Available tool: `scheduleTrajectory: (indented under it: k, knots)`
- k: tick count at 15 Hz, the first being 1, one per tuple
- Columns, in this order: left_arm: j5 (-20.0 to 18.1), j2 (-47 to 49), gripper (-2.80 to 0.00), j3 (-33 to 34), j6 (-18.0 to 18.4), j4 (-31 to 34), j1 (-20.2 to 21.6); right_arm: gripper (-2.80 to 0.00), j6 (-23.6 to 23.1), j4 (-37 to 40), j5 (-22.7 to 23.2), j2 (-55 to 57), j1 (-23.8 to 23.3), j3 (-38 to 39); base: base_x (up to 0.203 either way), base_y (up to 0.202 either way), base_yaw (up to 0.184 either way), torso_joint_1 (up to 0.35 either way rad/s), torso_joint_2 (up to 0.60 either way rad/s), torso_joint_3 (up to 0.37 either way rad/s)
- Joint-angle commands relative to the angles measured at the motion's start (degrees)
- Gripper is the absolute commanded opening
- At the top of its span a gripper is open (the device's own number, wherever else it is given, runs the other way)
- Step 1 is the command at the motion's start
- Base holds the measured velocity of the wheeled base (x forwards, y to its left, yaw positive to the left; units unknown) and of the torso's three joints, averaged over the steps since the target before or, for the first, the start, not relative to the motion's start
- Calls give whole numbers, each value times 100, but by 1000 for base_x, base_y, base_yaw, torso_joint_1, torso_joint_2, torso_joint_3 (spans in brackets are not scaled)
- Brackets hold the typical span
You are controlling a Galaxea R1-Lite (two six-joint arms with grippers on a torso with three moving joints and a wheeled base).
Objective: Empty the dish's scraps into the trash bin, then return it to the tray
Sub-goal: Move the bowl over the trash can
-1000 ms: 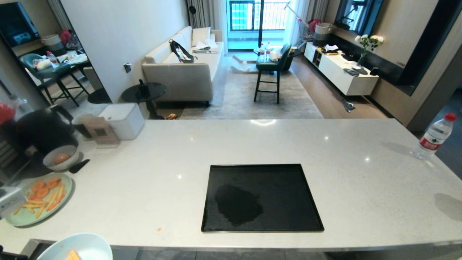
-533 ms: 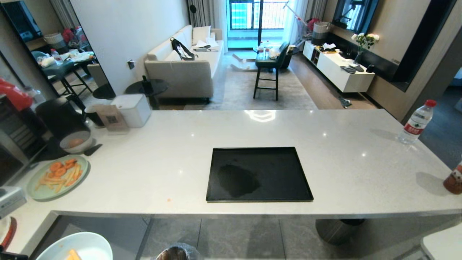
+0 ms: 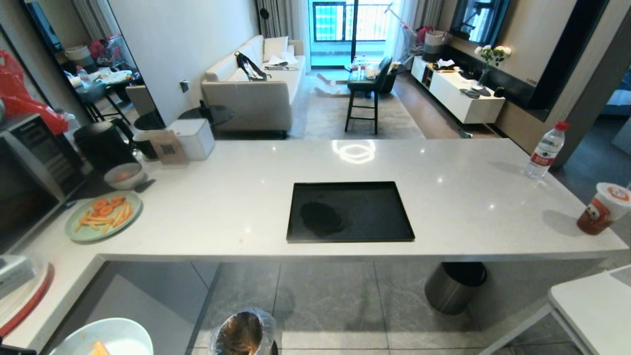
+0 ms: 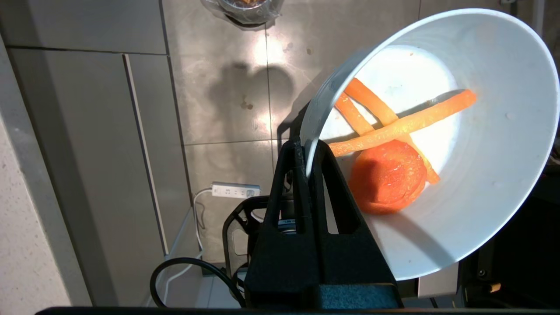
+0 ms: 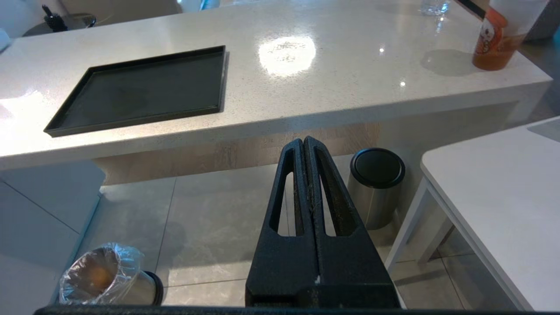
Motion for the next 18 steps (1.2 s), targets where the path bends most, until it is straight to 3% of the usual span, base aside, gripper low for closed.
scheduleTrajectory:
  k: [1,18]
  knots:
    - [-17,3,-280,-15,4,16,12,-280,-1,-2,1,-2,1,0,0,0,0,0,0,0]
    - [53,-6,-280,-103,13,-19,135,-280,0,-2,0,-2,1,0,0,0,0,0,0,0]
